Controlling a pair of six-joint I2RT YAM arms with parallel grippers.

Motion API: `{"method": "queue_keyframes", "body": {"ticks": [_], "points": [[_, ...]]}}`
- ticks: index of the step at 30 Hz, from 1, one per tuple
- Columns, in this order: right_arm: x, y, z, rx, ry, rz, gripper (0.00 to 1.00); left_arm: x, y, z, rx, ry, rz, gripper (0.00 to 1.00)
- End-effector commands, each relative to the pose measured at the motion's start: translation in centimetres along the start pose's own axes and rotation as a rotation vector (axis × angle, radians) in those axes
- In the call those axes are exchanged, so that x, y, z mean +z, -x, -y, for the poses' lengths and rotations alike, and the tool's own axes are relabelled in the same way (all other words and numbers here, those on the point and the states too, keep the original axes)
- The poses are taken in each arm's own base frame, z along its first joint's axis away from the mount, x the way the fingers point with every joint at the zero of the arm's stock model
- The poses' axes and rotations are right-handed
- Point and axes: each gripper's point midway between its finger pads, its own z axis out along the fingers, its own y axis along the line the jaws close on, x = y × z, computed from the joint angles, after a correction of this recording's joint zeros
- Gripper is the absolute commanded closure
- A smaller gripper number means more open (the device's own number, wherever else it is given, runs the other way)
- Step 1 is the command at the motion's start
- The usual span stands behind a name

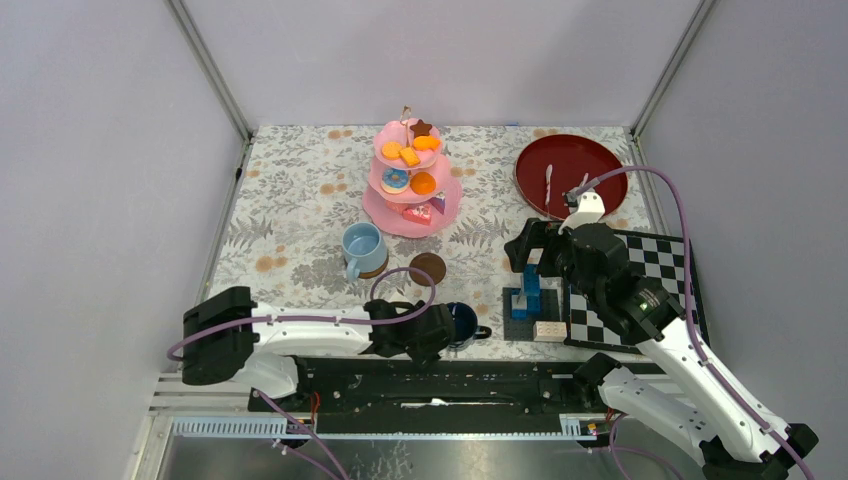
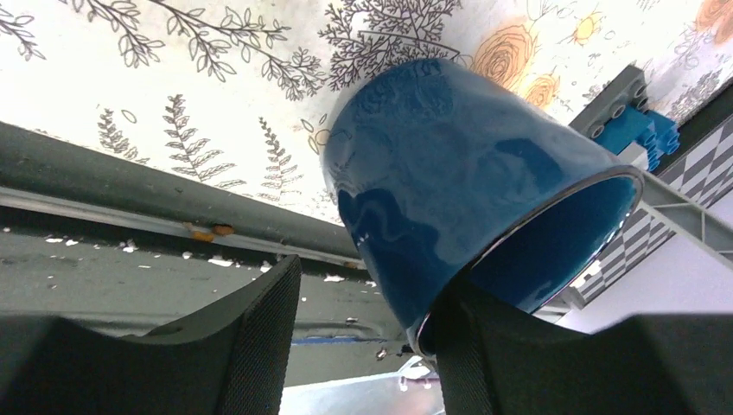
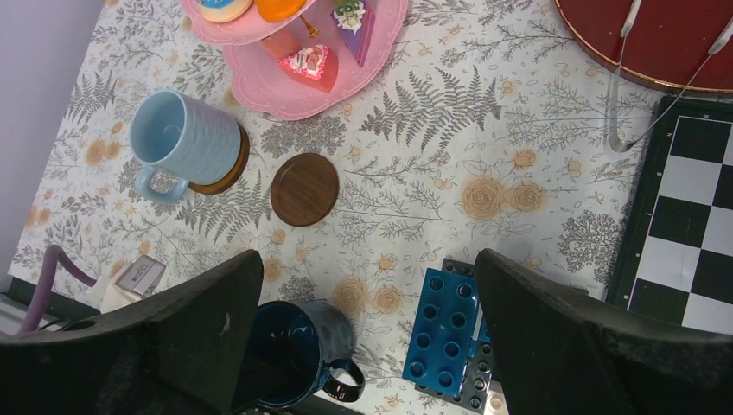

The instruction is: Serve the afternoon tea

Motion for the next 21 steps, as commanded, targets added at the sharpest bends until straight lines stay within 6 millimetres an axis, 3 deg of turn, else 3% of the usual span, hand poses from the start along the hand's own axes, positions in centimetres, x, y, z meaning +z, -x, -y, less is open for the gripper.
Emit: {"method": "queue_keyframes", "body": {"ticks": [1,5,11,16,21], "points": [[-0.2,0.0,-0.1,-0.018,0.01,0.001,0.0,0.5,0.5,2.9,-0.412,-0.055,0.018,0.49],[0.2,-0.4,-0.1,-0.019,0.011,-0.01,0.0,0.9,0.7,3.1,-0.4,-0.059,0.031,0.65],[0.6,-0.5,-0.1,-0.02,0.006,-0.019,0.0,0.9,2.2,2.8,-0.328,-0.052,0.066,0.98],[0.7,-0.3,0.1,-0.03,-0.009,-0.014,0.0,-1.0,5.6,2.6,-0.015,0.067,0.161,1.0],[1.1,-0.5,0.4,-0.046,-0.029,-0.025,0.01,-4.5,10.9,4.0,0.508,0.209,0.35,1.0]]}}
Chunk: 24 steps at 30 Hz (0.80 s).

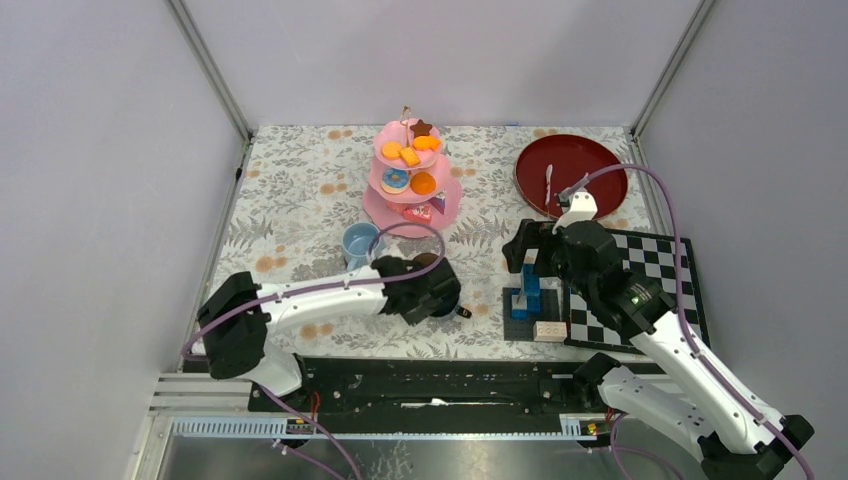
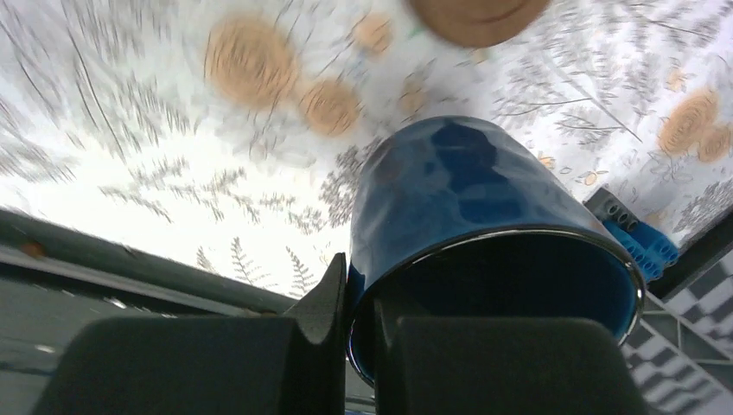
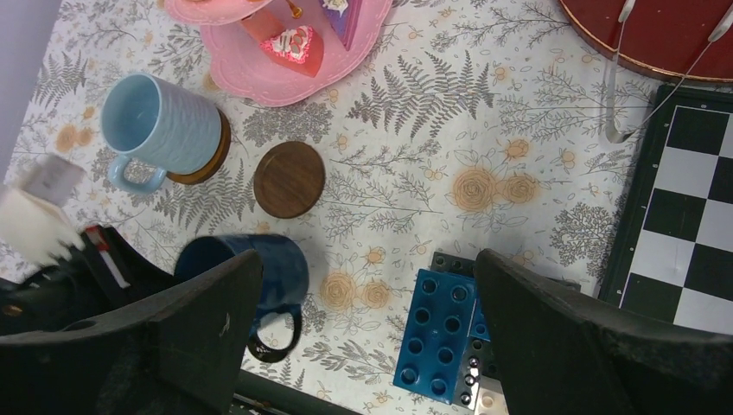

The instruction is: Serve the afternoon tea

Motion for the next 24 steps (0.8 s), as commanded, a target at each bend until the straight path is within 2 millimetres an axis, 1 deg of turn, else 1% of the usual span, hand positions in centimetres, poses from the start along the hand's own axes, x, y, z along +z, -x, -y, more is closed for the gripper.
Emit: {"method": "queue_keyframes", "body": {"ticks": [1,4,7,8,9,12,13,16,20,24], "points": [[0.4,0.4,0.1,-0.027,-0.015,0.01,0.0,-3.8,6.0,1.5,0.516,0.045,0.234,1.0],[0.9,0.4,0.1,-0.029,-0.025,0.003,0.0,-4.7,8.3,2.1,0.811,0.067,0.322,1.0],[1.4,0.6,-0.1,-0.028,-0.027,-0.001,0.0,-5.2,10.1,3.2,1.056,0.054,0.393,1.0],[1.5,0.6,-0.2,-0.029,-0.028,-0.004,0.0,-5.1,10.7,3.4,1.077,0.044,0.392,1.0],[1.7,0.6,-0.2,-0.03,-0.031,-0.007,0.0,-5.1,10.9,4.2,1.154,0.001,0.366,1.0],[2.1,0.5,0.0,-0.036,-0.05,-0.016,0.0,-4.8,11.8,6.2,1.265,-0.112,0.313,1.0],[2.3,0.5,0.2,-0.035,-0.06,-0.016,0.0,-4.7,12.5,6.8,1.28,-0.133,0.306,1.0],[2.4,0.6,0.4,-0.032,-0.078,-0.012,0.0,-3.7,13.8,8.1,1.352,-0.142,0.28,1.0],[2.4,0.9,0.4,-0.025,-0.086,-0.005,0.0,-2.2,14.4,9.4,1.419,-0.166,0.219,1.0],[2.0,1.3,0.6,-0.016,-0.093,0.016,0.0,-1.4,15.2,10.8,1.419,-0.204,0.196,1.0]]}}
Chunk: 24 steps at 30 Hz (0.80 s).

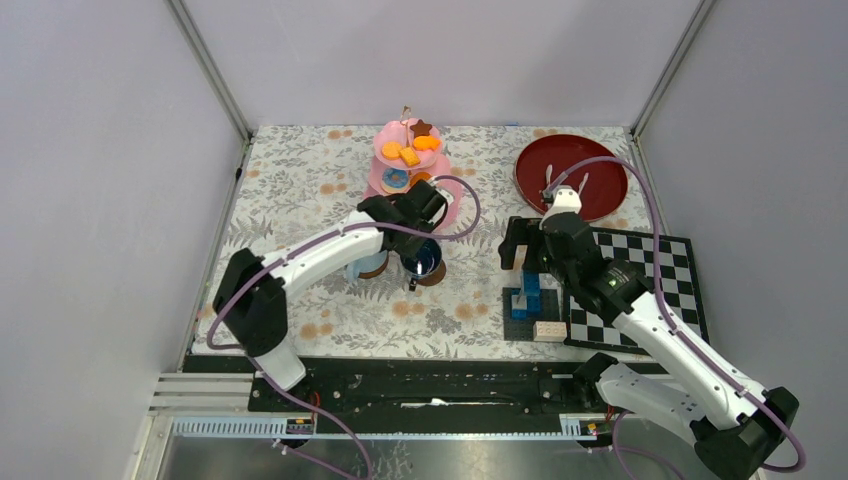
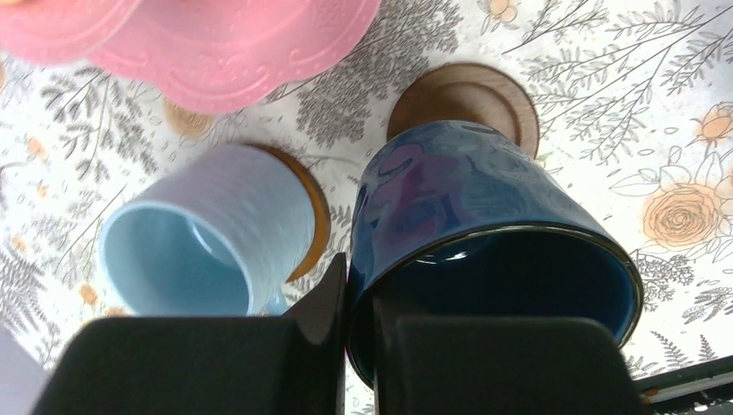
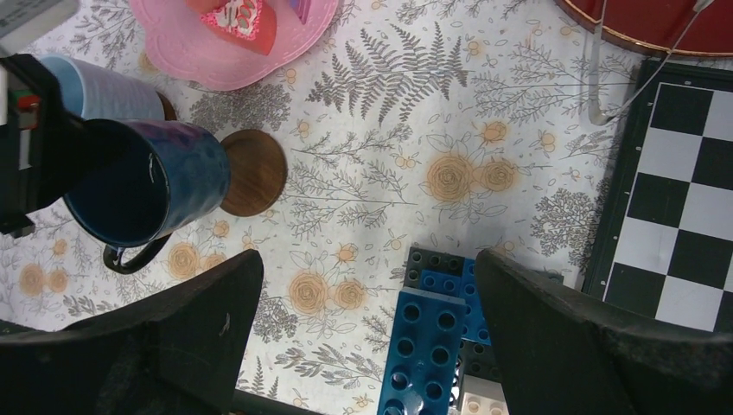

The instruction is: Serve the afternoon tea

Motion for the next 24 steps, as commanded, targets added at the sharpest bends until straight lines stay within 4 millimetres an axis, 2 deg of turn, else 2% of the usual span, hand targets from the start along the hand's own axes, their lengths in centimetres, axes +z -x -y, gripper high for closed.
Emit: {"method": "queue_keyframes", "body": {"ticks": [1,6,10,16,24], "points": [[-1.2,3.1,-0.2,0.025,-0.007,0.103,0.0,-0.2,4.9,0.5,0.055,-0.109,0.127,1.0],[-2.0,3.7,0.4,0.032,-0.026,0.138,0.0,1.5,4.6,0.9,0.035,-0.127,0.098,1.0],[-2.9,4.3,1.1,0.037,-0.05,0.178,0.0,2.5,4.5,1.4,-0.048,-0.139,0.08,1.0],[-3.5,4.5,1.4,0.038,-0.045,0.201,0.01,3.5,4.2,1.8,-0.102,-0.153,0.061,1.0],[-3.9,4.6,1.4,0.035,-0.039,0.209,0.0,4.7,3.6,1.4,-0.132,-0.135,0.04,1.0]]}}
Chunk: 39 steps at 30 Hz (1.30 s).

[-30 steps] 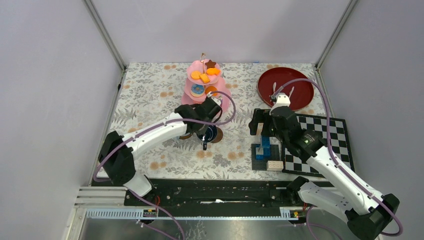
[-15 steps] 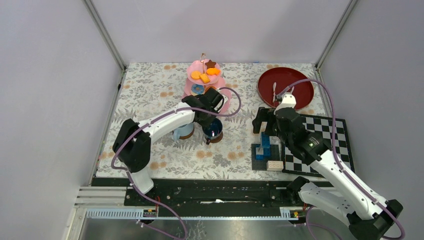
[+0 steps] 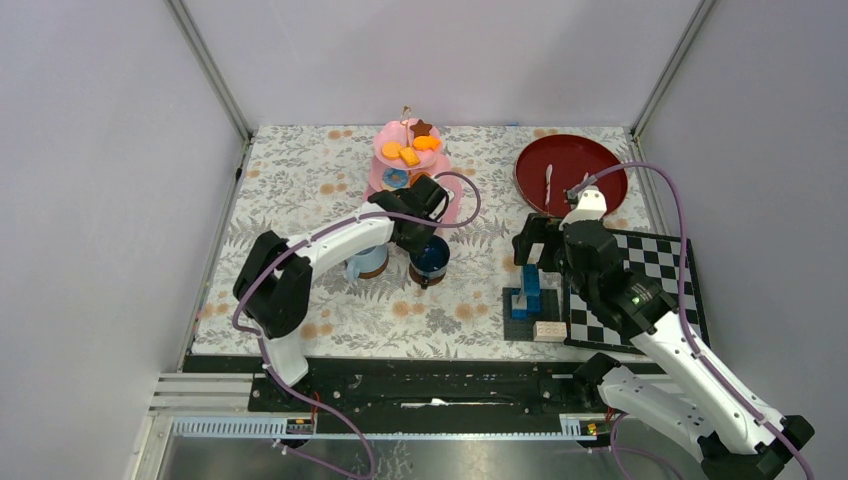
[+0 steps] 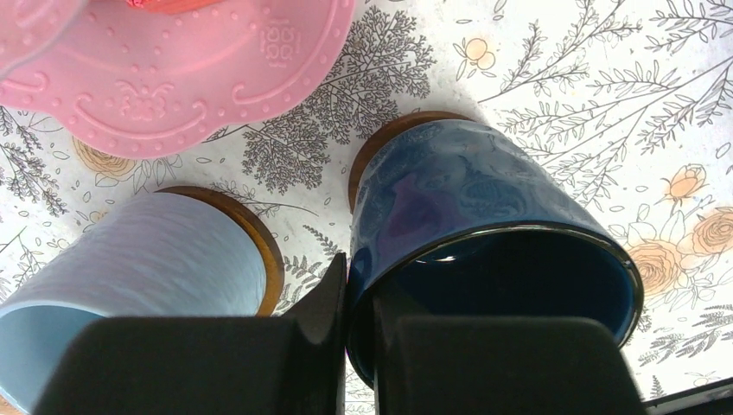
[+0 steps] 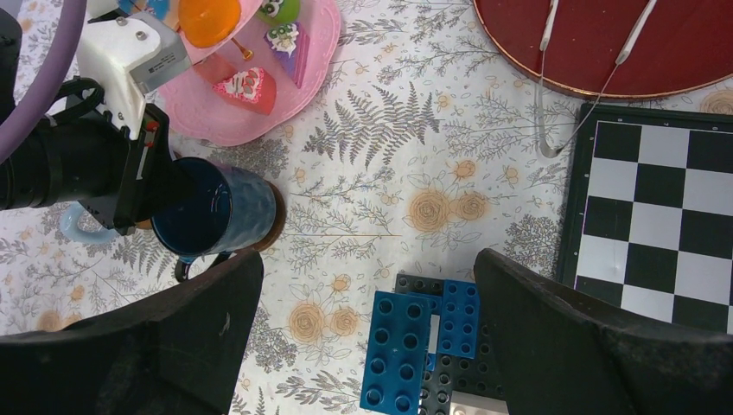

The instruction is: Serve the afternoon tea

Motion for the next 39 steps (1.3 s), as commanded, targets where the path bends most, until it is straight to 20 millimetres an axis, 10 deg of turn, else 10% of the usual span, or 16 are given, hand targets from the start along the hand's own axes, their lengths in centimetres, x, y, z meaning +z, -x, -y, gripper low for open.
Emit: {"method": "queue_keyframes", "body": {"ticks": [1,17,26,39], "points": [[-0.9,1.9,0.0,0.0,-0.004,0.059,0.0,-0.3,2.6,-0.1,-0.051,-0.009,0.086,1.0],[-1.3,2.1,0.3,0.002,-0.003,0.07,0.0,0.8,0.4,-0.3,-0.081,0.001,0.034,0.94],[-1.7,2.2,0.3,-0.003,-0.001,0.069,0.0,0.5,0.5,-0.9,-0.094,0.031,0.047,0.71],[-5.0,6.8,0.8,-0.043,-0.024,0.167,0.0,-9.2,6.3,-2.6,-0.14,0.056,0.27,0.44]]}}
